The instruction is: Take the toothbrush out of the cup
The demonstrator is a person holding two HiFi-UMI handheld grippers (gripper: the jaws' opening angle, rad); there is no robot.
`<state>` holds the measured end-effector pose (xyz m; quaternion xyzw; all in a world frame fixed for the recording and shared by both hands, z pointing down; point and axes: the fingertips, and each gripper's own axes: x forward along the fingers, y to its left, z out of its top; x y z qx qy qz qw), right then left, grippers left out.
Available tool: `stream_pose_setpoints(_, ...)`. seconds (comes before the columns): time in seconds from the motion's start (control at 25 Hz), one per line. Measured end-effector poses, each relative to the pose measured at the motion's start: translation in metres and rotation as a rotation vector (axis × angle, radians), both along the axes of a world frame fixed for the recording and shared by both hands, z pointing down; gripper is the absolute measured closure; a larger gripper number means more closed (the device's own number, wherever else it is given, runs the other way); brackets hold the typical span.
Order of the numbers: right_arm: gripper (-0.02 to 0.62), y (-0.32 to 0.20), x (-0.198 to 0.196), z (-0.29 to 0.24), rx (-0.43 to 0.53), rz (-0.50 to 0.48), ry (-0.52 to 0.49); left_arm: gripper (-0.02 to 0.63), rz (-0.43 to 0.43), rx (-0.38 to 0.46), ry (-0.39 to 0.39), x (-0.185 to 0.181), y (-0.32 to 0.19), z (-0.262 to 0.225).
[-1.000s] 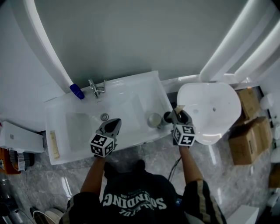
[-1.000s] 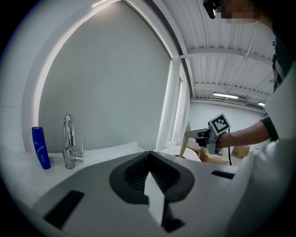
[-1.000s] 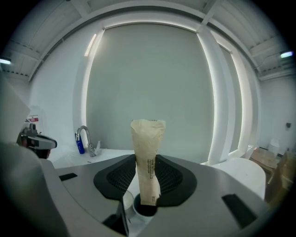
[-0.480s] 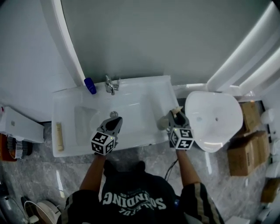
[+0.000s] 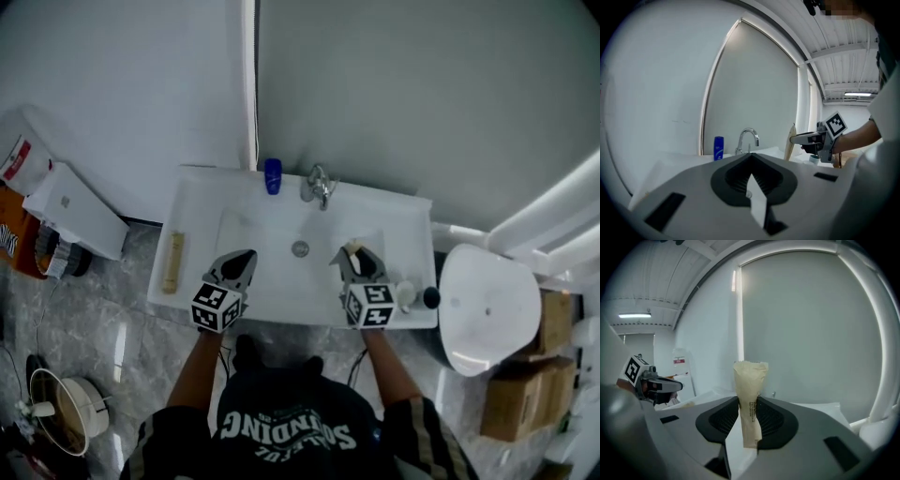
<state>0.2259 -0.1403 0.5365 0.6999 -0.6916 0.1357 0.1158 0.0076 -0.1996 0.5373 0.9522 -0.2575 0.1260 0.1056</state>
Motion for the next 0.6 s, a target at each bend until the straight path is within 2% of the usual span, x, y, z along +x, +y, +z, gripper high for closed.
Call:
stream_pose_setpoints(0.24,0.482,-0.06,-0.103,0.011,-0.021,-0.181,-0.026,0.607,-0.15,0.004,-0.006,-0.092,-0.028,0.002)
stream_pose_setpoints(0.4,0.483,-0.088,-0.171,0.024,-0.052,-0.282,-0.08,0.607,-0.239,-0.004,-0.015,-0.152,-0.041,0.008)
stream_pose_setpoints(0.6,0.485,-0.111,-0.248,0.046,-0.112,-0.372,-0.148,0.607,-0.309,-0.031,-0.021,-0.212,-0.052,0.02)
